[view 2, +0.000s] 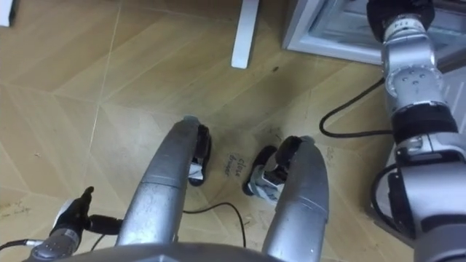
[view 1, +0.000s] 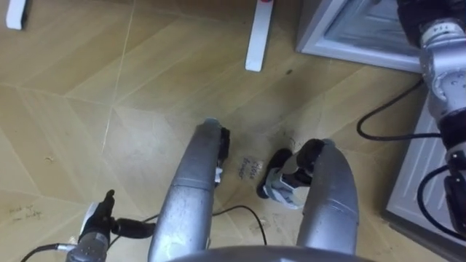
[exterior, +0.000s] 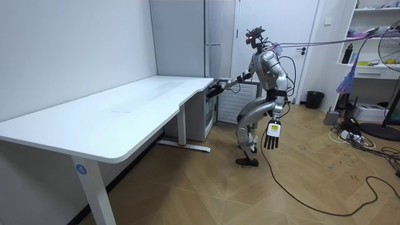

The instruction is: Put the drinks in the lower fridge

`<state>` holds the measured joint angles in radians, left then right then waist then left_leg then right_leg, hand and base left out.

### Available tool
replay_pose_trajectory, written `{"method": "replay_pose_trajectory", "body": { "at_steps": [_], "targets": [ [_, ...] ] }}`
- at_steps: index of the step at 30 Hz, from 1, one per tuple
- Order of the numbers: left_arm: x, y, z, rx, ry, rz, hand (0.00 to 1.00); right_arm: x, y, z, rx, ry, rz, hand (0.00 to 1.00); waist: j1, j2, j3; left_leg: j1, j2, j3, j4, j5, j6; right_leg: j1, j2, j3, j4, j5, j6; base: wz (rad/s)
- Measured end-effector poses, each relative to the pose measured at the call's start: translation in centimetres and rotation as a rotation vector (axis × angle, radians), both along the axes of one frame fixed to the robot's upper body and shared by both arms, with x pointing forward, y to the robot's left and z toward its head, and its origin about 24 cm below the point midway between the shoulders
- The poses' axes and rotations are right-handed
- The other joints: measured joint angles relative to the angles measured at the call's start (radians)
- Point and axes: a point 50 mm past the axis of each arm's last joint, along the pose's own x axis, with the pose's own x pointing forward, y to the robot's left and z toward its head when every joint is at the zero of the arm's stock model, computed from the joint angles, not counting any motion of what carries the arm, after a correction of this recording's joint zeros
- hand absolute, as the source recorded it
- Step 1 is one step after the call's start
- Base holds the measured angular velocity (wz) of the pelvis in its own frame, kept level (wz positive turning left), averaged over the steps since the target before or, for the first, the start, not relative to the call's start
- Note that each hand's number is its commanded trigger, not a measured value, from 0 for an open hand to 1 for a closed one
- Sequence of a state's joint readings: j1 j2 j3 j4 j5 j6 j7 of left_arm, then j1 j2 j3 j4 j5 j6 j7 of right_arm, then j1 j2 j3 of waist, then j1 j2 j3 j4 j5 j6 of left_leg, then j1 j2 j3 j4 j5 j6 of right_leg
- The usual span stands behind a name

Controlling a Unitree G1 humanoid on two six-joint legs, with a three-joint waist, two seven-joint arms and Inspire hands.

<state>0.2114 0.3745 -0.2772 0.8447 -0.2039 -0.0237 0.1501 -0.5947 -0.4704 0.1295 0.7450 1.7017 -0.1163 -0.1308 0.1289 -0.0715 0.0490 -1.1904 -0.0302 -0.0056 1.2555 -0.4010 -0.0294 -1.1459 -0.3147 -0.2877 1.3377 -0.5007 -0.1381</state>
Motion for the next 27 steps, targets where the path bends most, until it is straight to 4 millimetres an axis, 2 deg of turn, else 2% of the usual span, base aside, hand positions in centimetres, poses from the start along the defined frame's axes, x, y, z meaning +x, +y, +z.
{"method": "replay_pose_trajectory", "body": {
  "at_steps": [8, 15, 18, 24, 27],
  "targets": [
    [-0.8, 0.0, -0.1, -0.003, 0.022, 0.004, 0.0, 0.0, -0.1, 0.0, -0.002, -0.001, -0.01, 0.0, 0.01, 0.008, -0.0009, -0.002, -0.002, -0.01, 0.0, 0.003, -0.006, 0.002, 0.001, -0.009, 0.0, -0.006, -0.01, 0.0],
    [-0.9, 0.0, -0.2, -0.008, 0.031, 0.002, 0.0, 0.0, -0.3, 0.1, -0.019, -0.005, -0.015, 0.0, 0.016, 0.026, -0.0045, 0.0, -0.001, -0.007, -0.005, 0.003, -0.005, 0.003, -0.009, -0.014, 0.0, -0.006, -0.011, 0.0],
    [-0.9, 0.0, -0.2, -0.009, 0.033, 0.001, 0.0, -0.1, -0.4, 0.0, -0.025, -0.009, -0.014, 0.0, 0.018, 0.033, -0.003, 0.007, 0.0, -0.006, -0.006, 0.003, -0.005, 0.01, -0.013, -0.018, -0.002, -0.006, -0.011, -0.01],
    [-0.7, -0.1, 0.0, -0.018, 0.019, -0.01, 0.0, -1.3, -2.3, -2.8, -0.061, 0.024, -0.019, 0.0, 0.047, 0.037, -0.0009, 0.073, 0.003, -0.003, -0.031, 0.0, 0.0, 0.081, -0.012, -0.025, -0.027, -0.01, -0.001, 0.0],
    [-0.8, 0.2, 0.0, -0.019, 0.031, -0.018, 0.0, -2.0, -2.9, -4.0, -0.134, 0.061, 0.012, 0.0, 0.047, 0.037, 0.0, 0.118, 0.02, -0.002, -0.073, 0.003, -0.002, 0.127, 0.005, -0.037, -0.078, -0.002, 0.005, 0.01]
  ]
}}
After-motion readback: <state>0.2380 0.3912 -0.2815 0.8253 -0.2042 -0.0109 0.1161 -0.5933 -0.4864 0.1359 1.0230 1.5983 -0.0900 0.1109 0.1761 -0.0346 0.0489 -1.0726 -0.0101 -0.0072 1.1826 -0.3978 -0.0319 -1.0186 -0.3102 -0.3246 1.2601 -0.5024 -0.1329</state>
